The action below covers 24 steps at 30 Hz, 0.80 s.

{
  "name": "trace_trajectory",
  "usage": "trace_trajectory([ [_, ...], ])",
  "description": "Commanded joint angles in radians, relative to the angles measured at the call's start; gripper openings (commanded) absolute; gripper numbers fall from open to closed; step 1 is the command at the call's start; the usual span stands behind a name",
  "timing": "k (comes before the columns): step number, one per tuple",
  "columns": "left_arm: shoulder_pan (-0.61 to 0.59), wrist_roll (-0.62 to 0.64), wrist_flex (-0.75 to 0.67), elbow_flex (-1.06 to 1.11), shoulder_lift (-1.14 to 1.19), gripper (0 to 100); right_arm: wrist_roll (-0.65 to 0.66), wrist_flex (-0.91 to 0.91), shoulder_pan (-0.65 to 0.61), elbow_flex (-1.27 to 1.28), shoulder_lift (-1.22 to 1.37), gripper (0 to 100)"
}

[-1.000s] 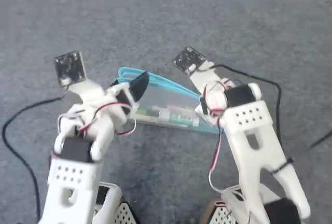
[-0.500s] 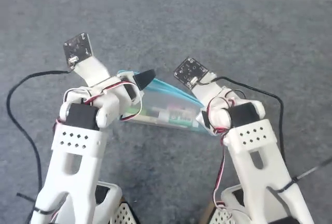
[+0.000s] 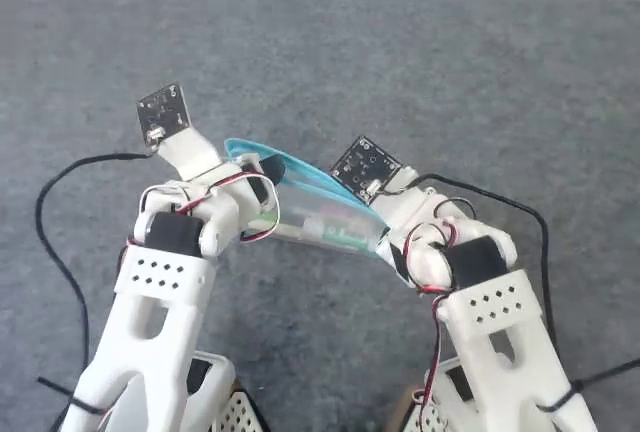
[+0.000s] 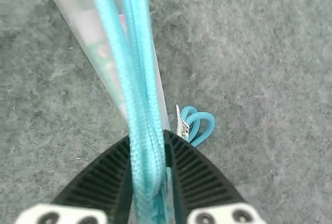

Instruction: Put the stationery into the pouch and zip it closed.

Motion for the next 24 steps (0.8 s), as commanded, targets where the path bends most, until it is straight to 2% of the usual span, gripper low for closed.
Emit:
trace_trajectory([
  [1, 0.006, 0.003, -0.028, 0.012, 0.011, 15, 0.018, -0.021, -0.008, -0.006, -0.042, 0.8],
  [3, 0.011, 0.003, -0.026, 0.024, 0.011, 14, 0.018, -0.018, -0.008, -0.005, -0.042, 0.8],
  [8, 0.009, 0.002, -0.032, 0.035, 0.009, 4, 0.014, -0.016, -0.001, -0.005, -0.053, 2.5],
  [15, 0.012, 0.002, -0.032, 0.035, 0.009, 1, 0.012, 0.091, 0.012, -0.066, -0.193, 19.9],
  [19, 0.015, 0.002, -0.032, 0.036, 0.009, 1, 0.012, 0.145, 0.018, -0.081, -0.348, 18.2],
  [24, 0.015, 0.002, -0.032, 0.038, 0.009, 1, 0.018, 0.213, 0.133, -0.084, -0.492, 17.6],
])
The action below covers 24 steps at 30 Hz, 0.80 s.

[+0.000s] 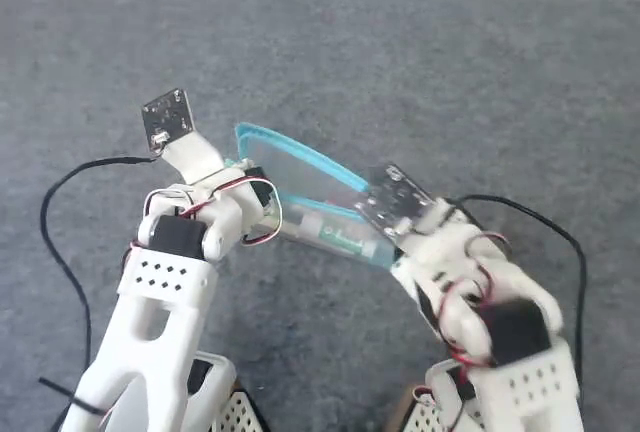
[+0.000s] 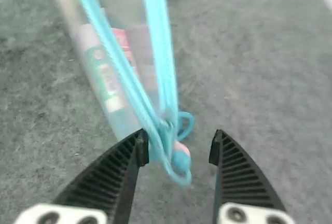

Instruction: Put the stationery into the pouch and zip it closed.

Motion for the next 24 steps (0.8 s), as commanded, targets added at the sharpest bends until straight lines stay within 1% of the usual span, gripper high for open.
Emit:
trace_trajectory([
  [1, 0.003, 0.0, -0.014, 0.008, 0.012, 1, 0.018, 0.039, 0.114, -0.084, -0.097, 17.6],
  [2, 0.003, 0.0, -0.014, 0.008, 0.012, 1, 0.032, 0.054, 0.145, -0.084, -0.099, 17.6],
  [5, 0.003, 0.0, -0.014, 0.008, 0.012, 1, 0.14, 0.113, 0.222, -0.078, -0.07, 17.3],
  [7, 0.003, 0.0, -0.014, 0.008, 0.012, 1, 0.175, 0.125, 0.274, -0.08, -0.033, 17.3],
  [9, 0.003, 0.0, -0.014, 0.008, 0.012, 1, 0.204, 0.139, 0.285, -0.077, 0.012, 17.6],
  [12, 0.002, 0.0, -0.014, 0.008, 0.014, 1, 0.304, 0.199, 0.278, -0.054, 0.067, 17.6],
  [14, 0.0, 0.0, -0.014, 0.008, 0.014, 1, 0.353, 0.234, 0.248, -0.029, 0.09, 17.6],
  [16, 0.0, 0.0, -0.014, 0.008, 0.014, 1, 0.354, 0.275, 0.189, -0.018, 0.093, 17.6],
  [19, -0.003, 0.0, -0.031, 0.008, 0.014, 1, 0.311, 0.323, 0.076, -0.017, 0.079, 17.7],
  [21, -0.005, 0.0, -0.037, 0.008, 0.014, 1, 0.282, 0.308, 0.035, -0.011, 0.081, 17.7],
  [24, -0.005, 0.0, -0.037, 0.008, 0.014, 1, 0.278, 0.302, -0.022, -0.005, 0.082, 17.7],
])
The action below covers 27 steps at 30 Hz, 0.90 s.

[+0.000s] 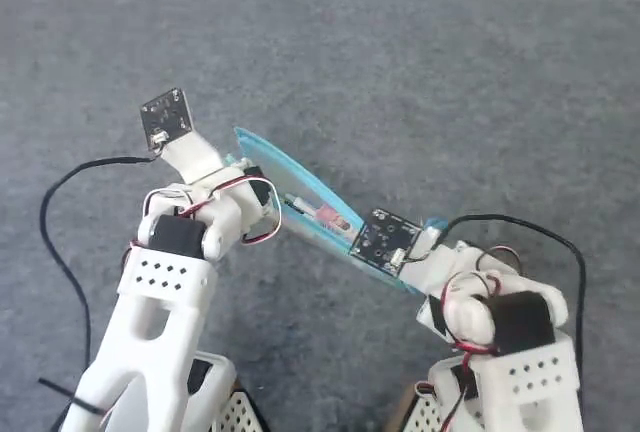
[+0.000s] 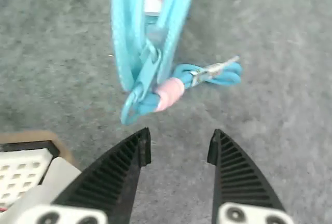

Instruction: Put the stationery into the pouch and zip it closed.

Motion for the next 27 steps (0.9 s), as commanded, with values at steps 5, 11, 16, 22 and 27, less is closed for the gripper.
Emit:
trace_trajectory([
  [5, -0.002, 0.003, -0.028, -0.002, 0.011, 1, -0.02, -0.045, -0.113, 0.046, -0.005, 17.7],
  [11, -0.032, 0.08, -0.091, -0.001, 0.011, 1, -0.083, -0.153, -0.11, 0.092, -0.007, 17.7],
  [16, -0.132, 0.091, -0.094, -0.001, 0.011, 1, -0.157, -0.255, -0.048, 0.109, -0.008, 17.7],
  [22, -0.147, 0.091, -0.095, -0.018, 0.011, 1, -0.192, -0.364, -0.004, 0.144, 0.004, 17.7],
  [27, -0.15, 0.091, -0.095, -0.019, 0.011, 1, -0.245, -0.421, -0.008, 0.124, 0.163, 17.7],
])
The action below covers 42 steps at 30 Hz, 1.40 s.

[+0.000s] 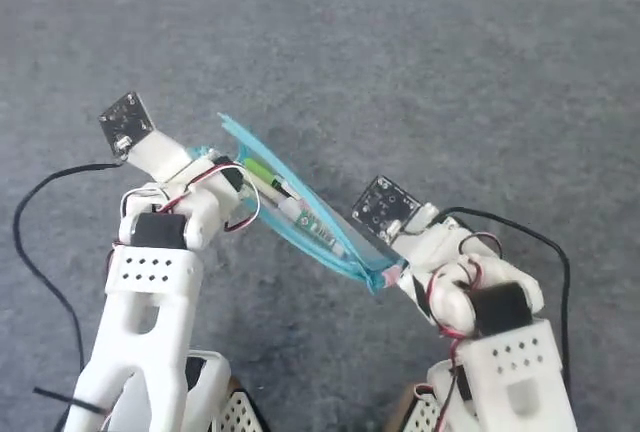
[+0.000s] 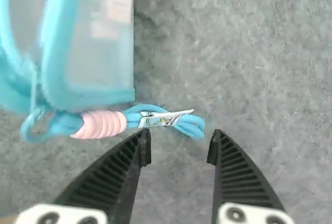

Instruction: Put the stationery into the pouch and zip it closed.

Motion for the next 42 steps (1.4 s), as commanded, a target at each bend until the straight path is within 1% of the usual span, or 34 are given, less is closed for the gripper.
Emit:
trace_trajectory([
  [1, -0.015, 0.012, -0.038, -0.024, 0.0, 1, -0.044, -0.058, 0.01, -0.046, 0.137, 17.7],
  [3, -0.017, 0.012, -0.038, -0.027, 0.0, 1, -0.048, -0.061, 0.002, -0.091, 0.206, 17.7],
  [5, -0.046, 0.012, -0.035, -0.044, 0.002, 1, -0.048, -0.058, -0.027, -0.132, 0.257, 17.7],
  [9, -0.1, 0.011, -0.037, -0.065, 0.002, 1, -0.048, -0.076, -0.113, -0.146, 0.272, 17.7],
  [19, -0.1, 0.009, -0.038, -0.059, 0.002, 1, -0.038, -0.071, -0.105, -0.247, 0.344, 17.7],
  [27, -0.1, 0.008, -0.038, -0.058, 0.002, 1, -0.038, -0.013, -0.217, -0.204, 0.34, 17.7],
  [30, -0.103, 0.008, -0.038, -0.058, 0.002, 1, -0.048, 0.013, -0.249, -0.198, 0.278, 17.7],
  [34, -0.104, 0.008, -0.037, -0.056, 0.002, 1, -0.037, 0.14, -0.275, -0.18, 0.102, 17.7],
  [36, -0.1, 0.008, -0.038, -0.058, 0.002, 1, -0.015, 0.179, -0.323, -0.129, 0.024, 17.7],
  [39, -0.1, 0.008, -0.038, -0.059, 0.002, 1, -0.011, 0.11, -0.361, -0.029, -0.038, 17.7],
  [42, -0.1, 0.008, -0.038, -0.058, 0.002, 1, -0.011, 0.027, -0.364, 0.055, -0.007, 17.7],
])
